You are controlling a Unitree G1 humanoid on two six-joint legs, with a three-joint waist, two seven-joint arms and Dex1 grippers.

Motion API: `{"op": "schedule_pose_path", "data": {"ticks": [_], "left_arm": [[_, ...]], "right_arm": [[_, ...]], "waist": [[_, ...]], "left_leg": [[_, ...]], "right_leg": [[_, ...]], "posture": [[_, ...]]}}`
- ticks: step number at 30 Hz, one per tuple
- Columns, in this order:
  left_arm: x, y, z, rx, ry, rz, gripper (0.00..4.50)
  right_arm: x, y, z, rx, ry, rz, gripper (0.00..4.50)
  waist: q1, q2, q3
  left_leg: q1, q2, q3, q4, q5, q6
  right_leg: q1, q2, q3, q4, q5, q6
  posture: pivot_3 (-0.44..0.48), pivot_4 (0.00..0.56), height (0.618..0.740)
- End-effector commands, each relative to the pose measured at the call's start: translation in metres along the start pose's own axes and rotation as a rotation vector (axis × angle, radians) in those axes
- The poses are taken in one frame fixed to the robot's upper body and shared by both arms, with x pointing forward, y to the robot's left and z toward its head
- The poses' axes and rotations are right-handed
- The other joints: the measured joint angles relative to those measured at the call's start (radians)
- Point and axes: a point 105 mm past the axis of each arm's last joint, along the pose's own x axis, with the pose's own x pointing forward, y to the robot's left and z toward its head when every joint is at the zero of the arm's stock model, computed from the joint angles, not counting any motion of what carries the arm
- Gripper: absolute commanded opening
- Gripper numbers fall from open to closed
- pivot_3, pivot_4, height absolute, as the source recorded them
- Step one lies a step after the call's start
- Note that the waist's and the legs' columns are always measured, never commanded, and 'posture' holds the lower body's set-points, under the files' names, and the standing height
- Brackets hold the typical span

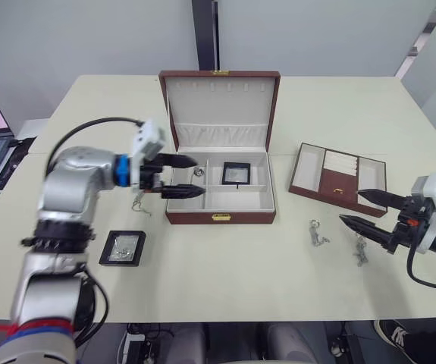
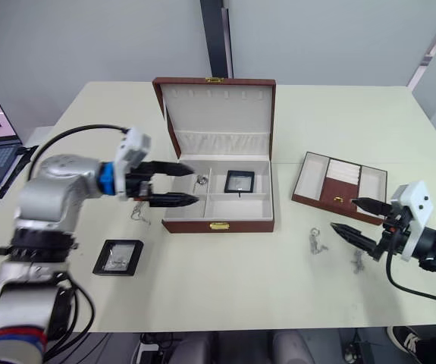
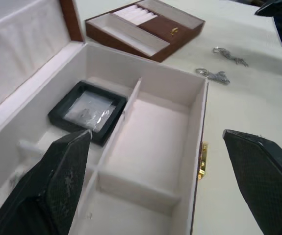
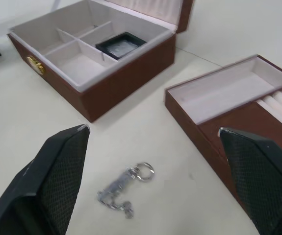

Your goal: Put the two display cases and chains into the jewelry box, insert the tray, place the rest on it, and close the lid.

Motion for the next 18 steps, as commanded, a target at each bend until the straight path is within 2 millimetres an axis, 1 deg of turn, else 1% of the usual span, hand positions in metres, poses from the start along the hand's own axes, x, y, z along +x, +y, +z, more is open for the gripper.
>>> {"op": "schedule_pose_path", "data": {"ticks": [1, 3, 5, 8, 14, 16, 18], "left_arm": [[-0.04, 0.001, 0.001, 0.0, -0.022, 0.169, 4.46], [-0.062, 0.002, -0.006, -0.029, -0.017, 0.262, 4.46], [-0.076, 0.001, -0.011, -0.049, -0.012, 0.324, 4.46], [-0.105, 0.003, -0.035, -0.079, 0.044, 0.468, 4.46], [-0.148, 0.0, -0.073, -0.113, 0.13, 0.69, 4.46], [-0.161, 0.0, -0.081, -0.119, 0.144, 0.747, 4.46], [-0.168, -0.001, -0.086, -0.123, 0.147, 0.78, 4.46]], "right_arm": [[-0.013, -0.024, -0.005, -0.02, 0.002, -0.052, 4.5], [-0.017, -0.035, -0.013, -0.007, 0.022, -0.076, 4.5], [-0.02, -0.04, -0.018, 0.002, 0.026, -0.086, 4.5], [-0.023, -0.048, -0.024, 0.01, 0.04, -0.102, 4.5], [-0.022, -0.053, -0.033, 0.006, 0.073, -0.106, 4.5], [-0.023, -0.054, -0.038, -0.008, 0.105, -0.11, 4.5], [-0.025, -0.055, -0.04, -0.012, 0.114, -0.111, 4.5]], "waist": [[0.001, 0.0, 0.0], [0.003, 0.0, 0.0], [0.004, 0.0, 0.0], [0.004, 0.001, -0.001], [0.004, 0.001, -0.001], [0.004, 0.001, -0.001], [0.004, 0.001, -0.001]], "left_leg": [[0.0, 0.001, 0.0, 0.0, 0.0, 0.0], [0.0, 0.001, -0.001, 0.0, 0.0, 0.0], [0.0, 0.0, 0.0, 0.0, 0.0, 0.0], [0.001, 0.0, 0.001, 0.0, 0.0, 0.0], [0.001, 0.0, 0.0, -0.001, 0.0, 0.0], [0.001, 0.0, 0.0, -0.001, 0.0, 0.0], [0.001, 0.0, 0.0, -0.001, 0.0, 0.0]], "right_leg": [[0.0, 0.0, 0.0, 0.0, 0.0, 0.0], [0.0, 0.0, 0.0, 0.0, 0.0, 0.0], [0.0, -0.001, 0.0, 0.0, 0.0, 0.0], [0.001, -0.001, 0.0, 0.0, 0.0, 0.0], [0.0, -0.001, 0.001, 0.0, 0.0, 0.0], [0.001, -0.002, 0.001, 0.0, 0.0, 0.0], [0.0, -0.002, 0.001, -0.001, 0.0, 0.0]], "posture": [[0.0, 0.15, 0.74], [0.0, 0.15, 0.74], [0.0, 0.15, 0.74], [0.0, 0.15, 0.74], [0.0, 0.15, 0.74], [0.0, 0.15, 0.74], [0.0, 0.15, 0.74]]}}
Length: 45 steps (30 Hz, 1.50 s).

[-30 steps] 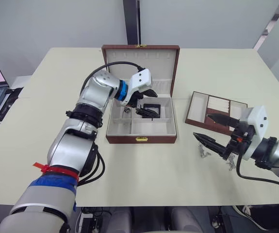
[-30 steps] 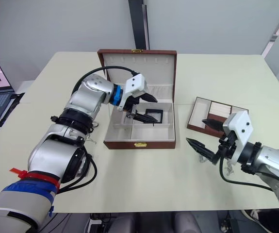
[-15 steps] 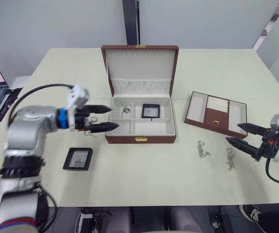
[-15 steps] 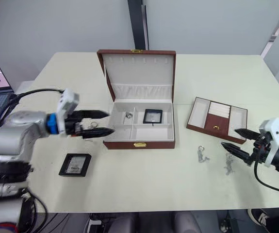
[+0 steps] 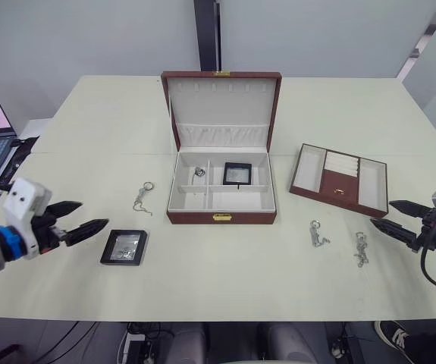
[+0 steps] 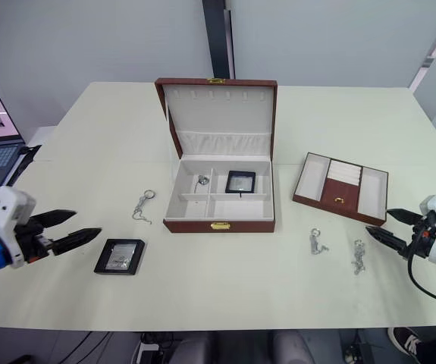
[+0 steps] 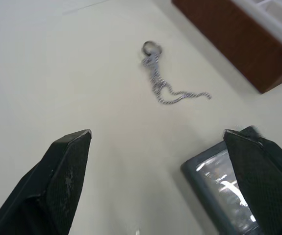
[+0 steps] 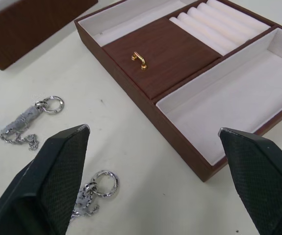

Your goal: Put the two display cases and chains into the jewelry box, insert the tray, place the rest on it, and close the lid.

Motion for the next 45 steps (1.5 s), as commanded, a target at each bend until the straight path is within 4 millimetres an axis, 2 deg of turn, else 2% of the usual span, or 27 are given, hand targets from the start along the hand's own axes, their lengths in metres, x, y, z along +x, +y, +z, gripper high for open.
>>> {"op": "schedule_pose_path", "data": {"ticks": [1, 5, 8, 17, 28, 34, 36, 40, 45], "left_arm": [[-0.018, 0.015, 0.002, 0.038, -0.019, 0.094, 4.46], [-0.036, 0.023, -0.017, 0.019, 0.027, 0.164, 4.46], [-0.041, 0.026, -0.025, 0.017, 0.046, 0.185, 4.46], [-0.04, 0.022, -0.027, 0.013, 0.047, 0.184, 4.46], [-0.037, 0.019, -0.023, 0.026, 0.048, 0.174, 4.46], [-0.027, 0.011, -0.023, 0.064, 0.087, 0.092, 4.46], [-0.023, 0.007, -0.024, 0.129, 0.133, 0.04, 4.46], [-0.011, -0.011, -0.005, 0.265, 0.147, -0.121, 4.46], [-0.009, -0.025, 0.007, 0.412, 0.244, -0.322, 4.46]], "right_arm": [[-0.007, -0.004, 0.005, -0.049, 0.008, -0.009, 4.5], [-0.01, -0.01, 0.004, -0.044, 0.007, -0.027, 4.5], [-0.011, -0.012, 0.001, -0.032, 0.01, -0.035, 4.5], [-0.019, -0.017, -0.012, -0.029, 0.065, -0.055, 4.5], [-0.02, -0.019, -0.016, -0.027, 0.08, -0.059, 4.5], [-0.021, -0.018, -0.01, -0.03, 0.063, -0.055, 4.5], [-0.019, -0.014, -0.003, -0.031, 0.042, -0.025, 4.5], [-0.006, 0.007, 0.023, -0.064, -0.022, 0.093, 4.5], [0.019, 0.058, 0.061, -0.11, -0.113, 0.325, 4.5]], "waist": [[0.0, 0.0, 0.0], [0.0, 0.0, 0.0], [0.0, 0.0, 0.0], [0.0, 0.0, 0.0], [-0.001, 0.0, 0.0], [0.0, 0.0, 0.0], [0.0, 0.0, 0.0], [0.0, 0.0, 0.0], [-0.004, 0.001, 0.0]], "left_leg": [[0.0, 0.0, 0.0, 0.0, 0.0, 0.0], [0.0, 0.0, 0.001, 0.0, 0.0, 0.0], [0.001, 0.0, 0.0, -0.001, 0.0, 0.0], [0.001, 0.0, 0.001, -0.001, 0.0, 0.0], [0.001, 0.0, 0.001, -0.001, 0.0, 0.0], [0.001, 0.0, 0.001, -0.001, 0.0, 0.0], [0.001, 0.0, 0.001, -0.001, 0.0, 0.0], [0.001, 0.0, 0.001, -0.001, 0.0, 0.0], [0.001, 0.001, 0.001, -0.002, 0.0, 0.0]], "right_leg": [[0.0, 0.0, 0.0, 0.0, 0.0, 0.0], [0.0, 0.0, 0.0, 0.0, 0.0, 0.0], [0.0, 0.0, 0.0, 0.0, 0.0, 0.0], [0.0, 0.0, 0.0, 0.0, 0.0, 0.0], [0.0, 0.0, 0.0, 0.0, 0.0, 0.0], [0.0, 0.0, 0.0, 0.0, 0.0, 0.0], [0.0, 0.0, 0.0, 0.0, 0.0, 0.0], [0.0, 0.0, 0.0, 0.0, 0.0, 0.0], [0.0, 0.001, -0.001, 0.0, 0.0, 0.0]], "posture": [[0.0, 0.15, 0.74], [0.0, 0.15, 0.74], [0.0, 0.15, 0.74], [0.0, 0.15, 0.74], [0.0, 0.15, 0.74], [0.0, 0.15, 0.74], [0.0, 0.15, 0.74], [0.0, 0.15, 0.74], [0.0, 0.15, 0.74]]}}
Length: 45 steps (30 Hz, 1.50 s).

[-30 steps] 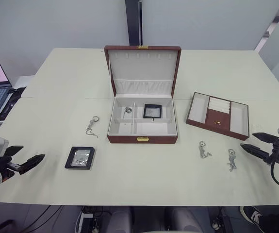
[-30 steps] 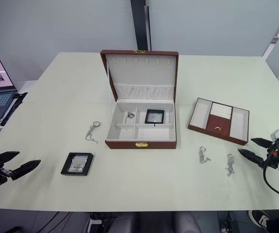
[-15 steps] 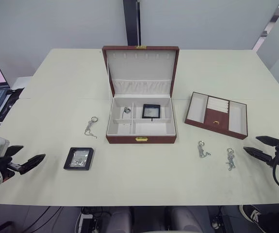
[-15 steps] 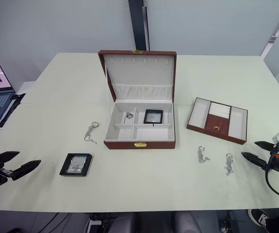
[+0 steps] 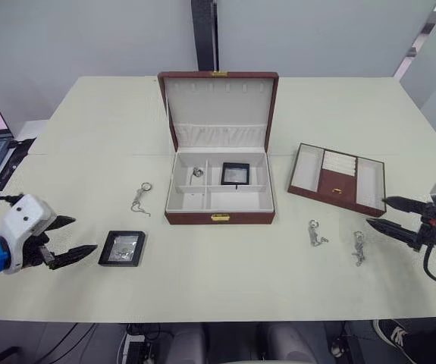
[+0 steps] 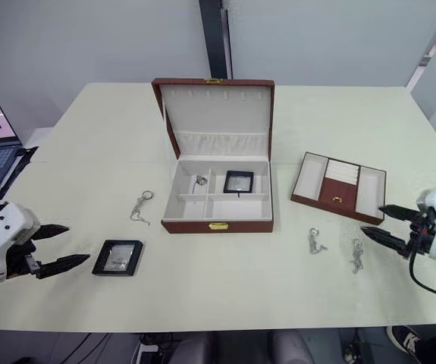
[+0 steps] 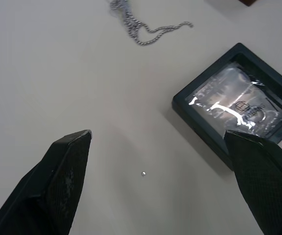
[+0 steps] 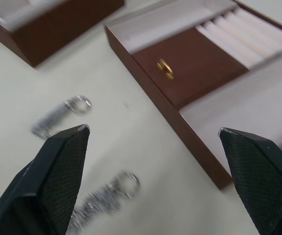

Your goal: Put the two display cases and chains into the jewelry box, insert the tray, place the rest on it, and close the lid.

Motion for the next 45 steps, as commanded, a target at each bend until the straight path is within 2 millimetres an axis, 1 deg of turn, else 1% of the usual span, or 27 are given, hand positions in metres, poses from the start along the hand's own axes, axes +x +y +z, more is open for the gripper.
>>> {"op": "schedule_pose_path", "data": {"ticks": [1, 3, 5, 9, 12, 15, 19, 22, 26, 29, 34, 42, 43, 45], "left_arm": [[0.0, -0.005, 0.014, 0.131, 0.053, -0.131, 4.46], [0.003, -0.008, 0.019, 0.178, 0.075, -0.196, 4.46], [0.005, -0.013, 0.021, 0.221, 0.1, -0.268, 4.46], [0.006, -0.023, 0.021, 0.32, 0.166, -0.391, 4.46], [0.009, -0.033, 0.018, 0.365, 0.201, -0.473, 4.46], [0.014, -0.035, 0.017, 0.388, 0.198, -0.495, 4.46], [0.024, -0.041, 0.017, 0.389, 0.178, -0.508, 4.46], [0.031, -0.045, 0.013, 0.385, 0.177, -0.519, 4.46], [0.034, -0.047, 0.013, 0.372, 0.168, -0.523, 4.46], [0.035, -0.044, 0.003, 0.374, 0.202, -0.514, 3.84], [0.036, -0.045, -0.004, 0.368, 0.211, -0.52, 2.54], [0.036, -0.043, -0.013, 0.36, 0.219, -0.512, 0.18], [0.037, -0.042, -0.014, 0.357, 0.218, -0.51, 0.02], [0.037, -0.041, -0.014, 0.357, 0.215, -0.506, 0.02]], "right_arm": [[0.023, 0.037, 0.032, -0.066, -0.065, 0.188, 4.5], [0.035, 0.058, 0.044, -0.104, -0.084, 0.281, 4.5], [0.042, 0.075, 0.055, -0.138, -0.105, 0.345, 4.5], [0.049, 0.101, 0.071, -0.199, -0.129, 0.443, 4.5], [0.053, 0.118, 0.077, -0.248, -0.131, 0.497, 4.5], [0.056, 0.125, 0.081, -0.266, -0.15, 0.506, 4.5], [0.06, 0.131, 0.078, -0.262, -0.144, 0.509, 4.5], [0.06, 0.131, 0.074, -0.246, -0.134, 0.497, 4.5], [0.06, 0.13, 0.07, -0.227, -0.123, 0.482, 4.5], [0.06, 0.13, 0.069, -0.225, -0.118, 0.479, 4.5], [0.061, 0.131, 0.067, -0.22, -0.111, 0.482, 4.5], [0.062, 0.129, 0.068, -0.224, -0.113, 0.479, 4.5], [0.062, 0.129, 0.068, -0.225, -0.115, 0.479, 4.5], [0.062, 0.129, 0.069, -0.223, -0.121, 0.48, 4.5]], "waist": [[0.001, 0.0, 0.0], [0.003, 0.001, 0.0], [0.004, 0.001, 0.001], [0.004, 0.0, 0.001], [0.004, 0.001, 0.001], [0.004, 0.0, 0.001], [0.004, 0.0, 0.001], [0.004, 0.0, 0.001], [0.004, 0.0, 0.001], [0.004, 0.0, 0.001], [0.004, 0.0, 0.001], [0.004, 0.0, 0.001], [0.004, 0.0, 0.001], [0.004, 0.0, 0.001]], "left_leg": [[0.0, 0.0, 0.0, 0.0, 0.0, 0.0], [0.0, 0.0, -0.001, 0.0, 0.0, 0.0], [-0.001, -0.001, 0.0, 0.0, 0.0, 0.0], [-0.001, -0.001, 0.0, 0.0, 0.0, 0.0], [-0.001, -0.001, 0.0, 0.0, 0.0, 0.0], [-0.001, -0.001, 0.0, 0.0, 0.0, 0.0], [-0.001, -0.001, 0.0, 0.0, 0.0, 0.0], [-0.002, -0.001, 0.0, 0.0, 0.0, 0.0], [-0.001, -0.001, 0.0, 0.0, 0.0, 0.0], [-0.001, -0.001, 0.0, 0.0, 0.0, 0.0], [-0.001, -0.001, 0.0, 0.0, 0.0, 0.0], [-0.001, -0.001, 0.0, 0.0, 0.0, 0.0], [-0.001, -0.001, 0.0, 0.0, 0.0, 0.0], [-0.001, -0.001, 0.0, 0.0, 0.0, 0.0]], "right_leg": [[0.0, 0.0, 0.0, 0.0, 0.0, 0.0], [0.0, 0.0, -0.001, 0.0, 0.0, 0.0], [0.0, 0.001, -0.001, 0.0, 0.0, 0.0], [-0.001, 0.001, -0.002, -0.001, 0.0, 0.0], [-0.001, 0.001, -0.002, -0.001, 0.0, 0.0], [-0.001, 0.001, -0.002, -0.001, 0.0, 0.0], [-0.001, 0.001, -0.002, -0.001, 0.0, 0.0], [-0.001, 0.001, -0.002, -0.001, 0.0, 0.0], [-0.001, 0.001, -0.002, -0.001, 0.0, 0.0], [-0.001, 0.001, -0.002, 0.0, 0.0, 0.0], [-0.001, 0.001, -0.002, 0.0, 0.0, 0.0], [-0.001, 0.001, -0.002, 0.0, 0.0, 0.0], [-0.001, 0.001, -0.002, 0.0, 0.0, 0.0], [-0.001, 0.001, -0.002, 0.0, 0.0, 0.0]], "posture": [[0.0, 0.15, 0.74], [0.0, 0.15, 0.74], [0.0, 0.15, 0.74], [0.0, 0.15, 0.74], [0.0, 0.15, 0.74], [0.0, 0.15, 0.74], [0.0, 0.15, 0.74], [0.0, 0.15, 0.74], [0.0, 0.15, 0.74], [0.0, 0.15, 0.74], [0.0, 0.15, 0.74], [0.0, 0.15, 0.74], [0.0, 0.15, 0.74], [0.0, 0.15, 0.74]]}}
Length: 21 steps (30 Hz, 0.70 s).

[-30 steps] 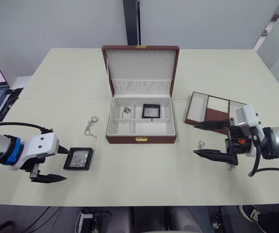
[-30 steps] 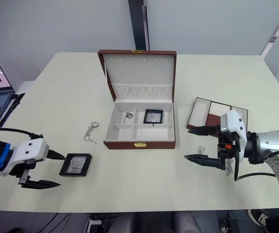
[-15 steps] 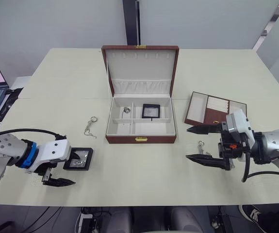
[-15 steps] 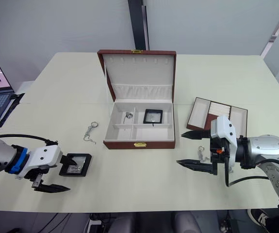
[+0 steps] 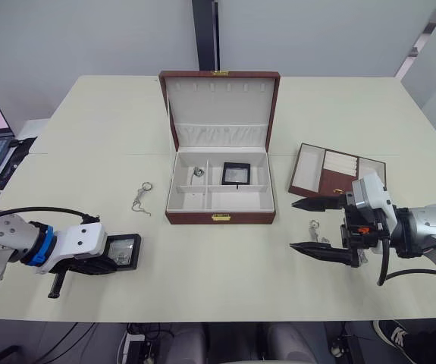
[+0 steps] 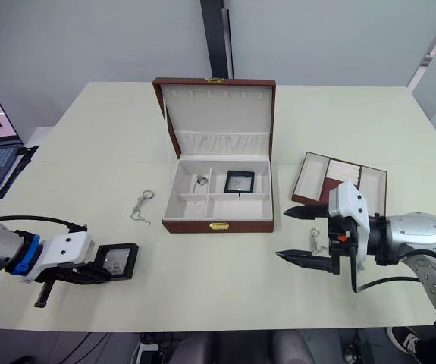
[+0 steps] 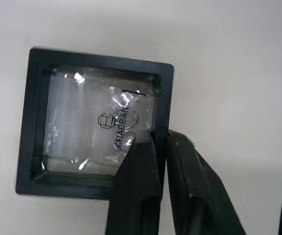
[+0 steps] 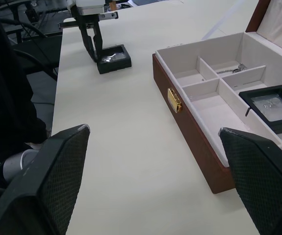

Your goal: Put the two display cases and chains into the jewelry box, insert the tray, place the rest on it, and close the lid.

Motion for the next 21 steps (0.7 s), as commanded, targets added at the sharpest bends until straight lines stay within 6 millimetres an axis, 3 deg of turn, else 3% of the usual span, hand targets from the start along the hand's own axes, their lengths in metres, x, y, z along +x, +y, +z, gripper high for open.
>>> {"op": "schedule_pose_path", "data": {"ticks": [1, 9, 21], "left_arm": [[0.003, 0.0, -0.007, -0.021, 0.01, 0.004, 0.02], [-0.005, 0.007, -0.003, -0.012, -0.006, 0.028, 0.02], [-0.037, 0.034, 0.053, 0.041, -0.085, 0.098, 0.02]], "right_arm": [[0.0, 0.002, 0.007, -0.033, -0.022, 0.01, 4.5], [0.0, 0.001, 0.009, -0.048, -0.035, -0.001, 4.5], [-0.006, -0.001, 0.018, -0.057, -0.062, -0.038, 4.5]], "waist": [[0.0, 0.0, 0.0], [0.0, 0.0, 0.0], [-0.001, 0.0, 0.0]], "left_leg": [[0.0, 0.0, 0.0, 0.0, 0.0, 0.0], [0.0, 0.0, 0.0, 0.0, 0.0, 0.0], [-0.001, 0.0, 0.0, 0.0, 0.0, 0.0]], "right_leg": [[0.0, 0.0, 0.0, 0.0, 0.0, 0.0], [0.0, 0.0, 0.0, 0.0, 0.0, 0.0], [0.0, 0.002, -0.001, 0.0, 0.0, 0.0]], "posture": [[0.0, 0.15, 0.74], [0.0, 0.15, 0.74], [0.0, 0.15, 0.74]]}}
